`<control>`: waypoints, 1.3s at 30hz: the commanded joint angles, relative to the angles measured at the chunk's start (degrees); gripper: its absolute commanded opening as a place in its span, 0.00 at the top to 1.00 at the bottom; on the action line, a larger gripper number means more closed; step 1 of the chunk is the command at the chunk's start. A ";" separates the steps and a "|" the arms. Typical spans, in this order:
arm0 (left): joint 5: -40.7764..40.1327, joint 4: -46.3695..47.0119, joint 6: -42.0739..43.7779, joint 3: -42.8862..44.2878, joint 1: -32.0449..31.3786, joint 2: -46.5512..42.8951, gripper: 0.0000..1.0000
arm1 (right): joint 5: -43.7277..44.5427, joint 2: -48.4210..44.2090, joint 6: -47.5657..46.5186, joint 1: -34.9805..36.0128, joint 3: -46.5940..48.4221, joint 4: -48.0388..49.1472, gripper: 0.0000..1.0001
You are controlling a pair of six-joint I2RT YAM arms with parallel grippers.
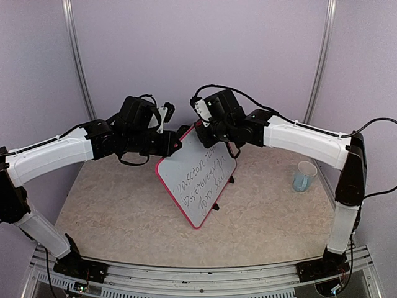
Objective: Erase the whiteboard
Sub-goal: Erase the whiteboard at the center of the board.
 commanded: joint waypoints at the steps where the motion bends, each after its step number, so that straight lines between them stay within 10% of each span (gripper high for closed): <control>1: 7.10 0.08 4.42 -0.46 -2.02 -1.00 1.00 | -1.52 1.87 0.69 0.16 -5.43 1.74 0.72; 25: 6.94 -0.05 4.48 -0.89 -1.93 -1.50 1.00 | -1.78 4.22 -0.37 -0.17 4.96 -1.61 0.72; 39: 7.12 0.26 4.58 -1.43 -1.84 -2.05 1.00 | -1.16 3.14 2.24 -0.85 -5.62 0.86 0.72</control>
